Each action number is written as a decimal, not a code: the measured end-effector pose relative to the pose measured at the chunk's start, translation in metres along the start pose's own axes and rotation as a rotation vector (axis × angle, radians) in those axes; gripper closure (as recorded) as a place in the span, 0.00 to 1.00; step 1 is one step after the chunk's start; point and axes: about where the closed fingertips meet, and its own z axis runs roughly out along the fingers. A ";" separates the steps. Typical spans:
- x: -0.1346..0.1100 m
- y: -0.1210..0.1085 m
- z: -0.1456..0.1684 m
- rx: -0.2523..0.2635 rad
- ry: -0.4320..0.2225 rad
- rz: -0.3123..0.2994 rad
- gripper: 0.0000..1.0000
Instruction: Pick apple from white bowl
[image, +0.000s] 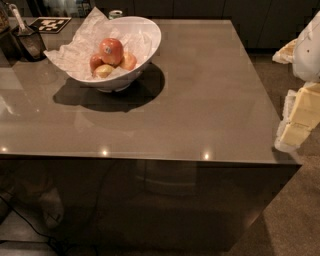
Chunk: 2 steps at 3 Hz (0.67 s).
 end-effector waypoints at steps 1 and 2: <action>-0.007 -0.003 -0.001 0.005 -0.002 -0.008 0.00; -0.038 -0.022 0.008 -0.039 0.008 -0.021 0.00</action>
Offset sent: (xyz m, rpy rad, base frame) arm 0.0658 0.0747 0.0091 -0.0125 0.1348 0.0743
